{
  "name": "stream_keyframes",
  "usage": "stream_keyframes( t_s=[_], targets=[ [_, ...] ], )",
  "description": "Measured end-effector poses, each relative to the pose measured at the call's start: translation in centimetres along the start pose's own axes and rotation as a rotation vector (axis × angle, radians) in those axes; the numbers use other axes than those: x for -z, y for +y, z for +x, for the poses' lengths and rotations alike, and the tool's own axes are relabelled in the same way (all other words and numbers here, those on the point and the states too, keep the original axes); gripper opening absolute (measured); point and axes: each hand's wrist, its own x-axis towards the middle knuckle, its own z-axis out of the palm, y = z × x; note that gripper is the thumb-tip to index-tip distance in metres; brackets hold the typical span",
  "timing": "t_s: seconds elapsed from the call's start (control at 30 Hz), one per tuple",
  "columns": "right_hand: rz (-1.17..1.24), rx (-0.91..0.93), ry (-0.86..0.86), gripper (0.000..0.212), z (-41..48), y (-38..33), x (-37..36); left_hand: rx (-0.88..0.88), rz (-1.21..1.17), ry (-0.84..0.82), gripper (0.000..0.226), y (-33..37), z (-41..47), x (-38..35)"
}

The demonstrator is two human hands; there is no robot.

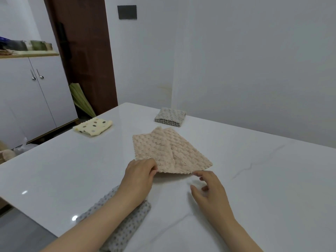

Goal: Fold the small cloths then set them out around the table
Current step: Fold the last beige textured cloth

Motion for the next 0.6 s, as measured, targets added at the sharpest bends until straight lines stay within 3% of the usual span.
stream_keyframes(
  t_s=[0.1, 0.2, 0.4, 0.6],
  targets=[
    [-0.149, 0.128, -0.029, 0.04, 0.8, -0.6, -0.5, -0.009, -0.041, 0.015, 0.014, 0.7, -0.5, 0.9],
    [-0.247, 0.144, -0.052, 0.043, 1.5, -1.0, -1.4, -0.035, -0.077, 0.015, 0.014, 1.3, -0.7, 1.8],
    [-0.329, 0.063, 0.039, 0.017, 3.0, -0.9, -0.8, -0.073, -0.115, 0.029, 0.011, 2.0, -0.4, 3.8],
    [-0.3, 0.093, 0.169, 0.013, 4.3, -2.2, 3.2, 0.009, -0.179, 0.04, 0.021, 1.7, -0.8, 5.2]
  ],
)
